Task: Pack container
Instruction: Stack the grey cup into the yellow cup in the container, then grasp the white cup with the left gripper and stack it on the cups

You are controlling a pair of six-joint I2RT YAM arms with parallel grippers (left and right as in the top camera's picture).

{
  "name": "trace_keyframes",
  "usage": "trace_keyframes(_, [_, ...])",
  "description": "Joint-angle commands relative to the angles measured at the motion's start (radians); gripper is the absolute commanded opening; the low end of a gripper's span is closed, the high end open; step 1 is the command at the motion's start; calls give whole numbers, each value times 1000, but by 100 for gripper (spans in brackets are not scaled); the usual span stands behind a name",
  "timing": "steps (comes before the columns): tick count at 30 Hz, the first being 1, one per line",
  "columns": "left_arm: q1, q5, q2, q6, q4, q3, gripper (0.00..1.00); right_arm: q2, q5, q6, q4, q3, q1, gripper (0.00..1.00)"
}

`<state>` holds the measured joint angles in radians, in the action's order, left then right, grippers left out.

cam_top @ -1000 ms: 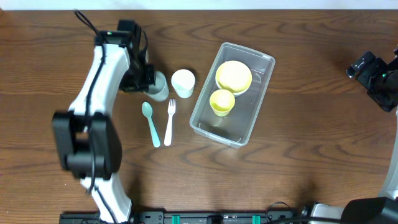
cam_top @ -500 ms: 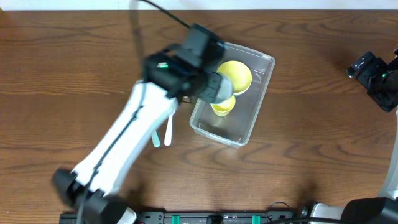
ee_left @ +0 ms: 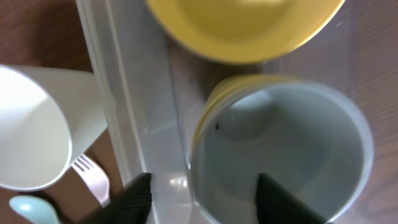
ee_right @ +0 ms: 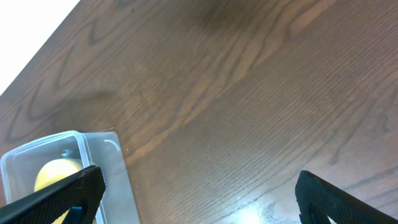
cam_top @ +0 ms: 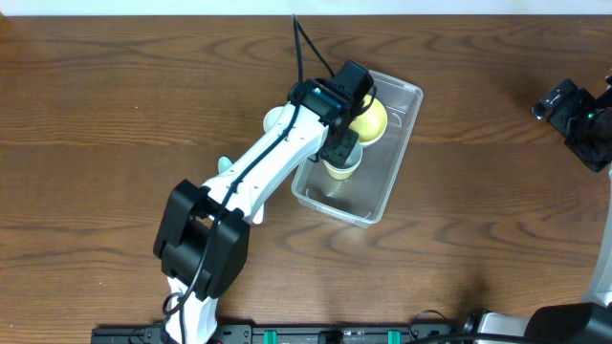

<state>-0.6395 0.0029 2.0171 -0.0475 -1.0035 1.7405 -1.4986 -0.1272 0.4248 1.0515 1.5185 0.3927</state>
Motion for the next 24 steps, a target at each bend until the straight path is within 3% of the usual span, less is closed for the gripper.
trace_keyframes(1, [4, -22, -50, -18, -40, 74, 76, 5, 0, -3, 0, 3, 6, 99])
trace_keyframes(7, [50, -23, -195, -17, -111, 182, 78, 5, 0, -3, 0, 3, 6, 99])
trace_keyframes(12, [189, -22, -244, -24, -120, 174, 78, 5, 0, -3, 0, 3, 6, 99])
trace_keyframes(18, [332, 11, -145, -70, -98, 75, 72, 5, 0, -3, 0, 3, 6, 99])
trace_keyframes(24, [361, 42, 32, -71, -88, 57, 68, 5, 0, -3, 0, 3, 6, 99])
